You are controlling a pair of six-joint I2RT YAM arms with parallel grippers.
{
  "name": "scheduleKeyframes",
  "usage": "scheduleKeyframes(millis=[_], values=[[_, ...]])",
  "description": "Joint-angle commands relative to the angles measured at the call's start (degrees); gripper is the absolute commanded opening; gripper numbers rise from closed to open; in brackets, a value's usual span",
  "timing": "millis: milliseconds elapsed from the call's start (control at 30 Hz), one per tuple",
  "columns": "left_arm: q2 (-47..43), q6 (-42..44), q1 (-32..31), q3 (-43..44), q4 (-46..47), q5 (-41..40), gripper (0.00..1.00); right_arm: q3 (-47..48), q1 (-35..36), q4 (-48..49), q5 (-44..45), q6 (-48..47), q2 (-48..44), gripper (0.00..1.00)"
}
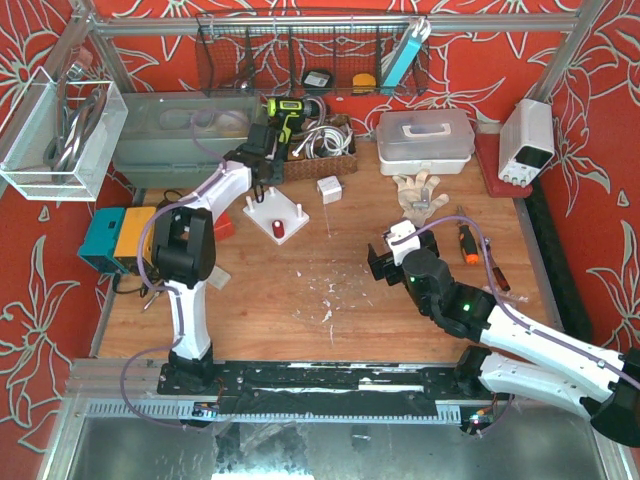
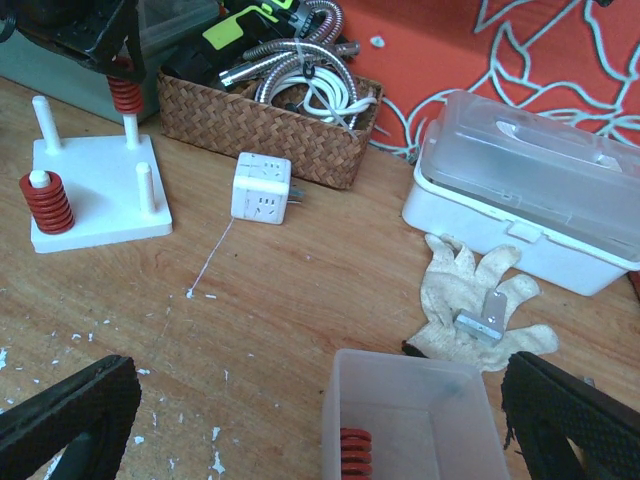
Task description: Install the large spring
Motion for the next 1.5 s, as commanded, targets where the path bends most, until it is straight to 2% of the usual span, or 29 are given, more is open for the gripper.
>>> scheduleKeyframes(millis=[0, 133, 267, 500, 600, 700, 833, 1033, 1167, 1300, 1367, 1400, 1467], values=[[1.61, 0.60, 0.39, 2.31, 0.40, -1.22, 0.06, -0.41, -0.28, 0.57, 0.98, 0.17, -0.33, 0.99], [1.86, 0.35, 0.39, 2.91, 0.30, -1.93, 0.31, -0.69, -0.28, 0.78, 0.66, 0.28, -0.86, 0.99], [1.65, 0.03, 0.39, 4.15, -0.71, -1.69, 0.48, -0.57, -0.36, 0.80, 0.62, 0.05, -0.58, 0.99], [-2.81, -1.44, 0.30, 2.81, -1.96, 0.93, 0.61, 0.71, -1.49, -1.02, -0.35, 0.91, 1.44, 0.99], [-8.65, -3.71, 0.13, -2.98, -0.51, 3.88, 0.64, 1.15, -3.24, -1.91, -0.97, 2.19, 2.17, 0.99], [-16.92, -6.18, -0.65, -12.98, 5.02, 9.09, 0.68, 3.05, -6.57, -5.47, -1.01, 5.14, 3.95, 0.99], [-28.04, -10.64, -2.38, -28.75, 15.58, 17.00, 0.98, 6.50, -13.65, -12.92, -3.24, 12.22, 7.89, 0.99], [-37.65, -12.96, -9.67, -42.25, 22.59, 18.54, 1.00, 11.66, -21.11, -22.16, -14.21, 14.80, 15.49, 0.97], [-42.96, -14.25, -12.87, -48.46, 26.25, 17.34, 1.00, 11.46, -26.53, -21.93, -22.94, 15.11, 17.49, 0.86], [-48.62, -16.60, -14.44, -55.81, 34.17, 19.08, 1.00, 14.51, -30.43, -25.81, -31.43, 8.27, 20.81, 0.59], [-51.88, -17.41, -15.90, -62.61, 42.90, 18.87, 1.00, 14.56, -32.12, -26.23, -36.34, 6.53, 21.39, 0.45], [-53.24, -17.88, -16.44, -67.33, 47.24, 17.76, 1.00, 14.06, -33.32, -25.87, -37.53, 6.45, 21.33, 0.41], [-54.53, -18.31, -16.65, -72.08, 51.39, 16.69, 1.00, 14.47, -35.90, -26.65, -40.20, 5.31, 22.14, 0.40]])
